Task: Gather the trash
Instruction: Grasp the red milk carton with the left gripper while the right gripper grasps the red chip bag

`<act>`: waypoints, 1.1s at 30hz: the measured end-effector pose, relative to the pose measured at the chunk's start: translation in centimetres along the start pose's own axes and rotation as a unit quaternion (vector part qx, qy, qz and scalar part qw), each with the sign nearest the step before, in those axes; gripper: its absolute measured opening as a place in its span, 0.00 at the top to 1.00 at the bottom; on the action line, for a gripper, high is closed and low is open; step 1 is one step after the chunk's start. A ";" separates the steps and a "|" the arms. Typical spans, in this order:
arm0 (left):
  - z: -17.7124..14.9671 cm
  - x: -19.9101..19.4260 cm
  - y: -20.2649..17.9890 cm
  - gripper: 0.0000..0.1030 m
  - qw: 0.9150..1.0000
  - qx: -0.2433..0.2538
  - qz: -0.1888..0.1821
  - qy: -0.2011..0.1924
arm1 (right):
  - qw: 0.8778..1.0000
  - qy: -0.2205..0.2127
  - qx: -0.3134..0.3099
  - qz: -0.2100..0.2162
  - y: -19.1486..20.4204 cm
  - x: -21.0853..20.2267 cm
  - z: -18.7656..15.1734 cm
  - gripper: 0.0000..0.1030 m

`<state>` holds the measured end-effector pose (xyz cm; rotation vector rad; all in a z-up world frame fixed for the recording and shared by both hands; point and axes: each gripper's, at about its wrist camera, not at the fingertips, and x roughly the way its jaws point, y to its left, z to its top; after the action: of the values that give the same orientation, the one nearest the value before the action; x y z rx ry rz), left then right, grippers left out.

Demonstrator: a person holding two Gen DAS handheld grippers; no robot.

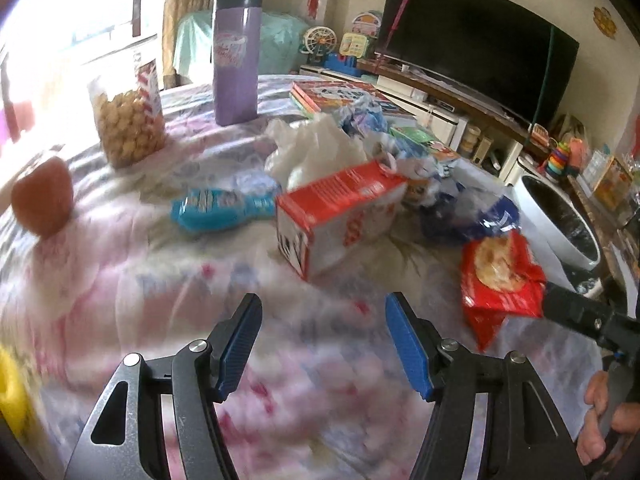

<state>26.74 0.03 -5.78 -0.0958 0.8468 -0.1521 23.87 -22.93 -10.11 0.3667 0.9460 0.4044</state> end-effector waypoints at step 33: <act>-2.8 -2.0 -2.8 0.67 0.998 0.002 -0.046 -0.031 | 0.999 -0.010 0.022 0.022 -2.7 -2.7 -0.9 0.64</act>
<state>23.11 -2.47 -5.73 -0.1347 0.7804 -0.2365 22.20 -26.41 -9.96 0.4314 0.9298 0.4190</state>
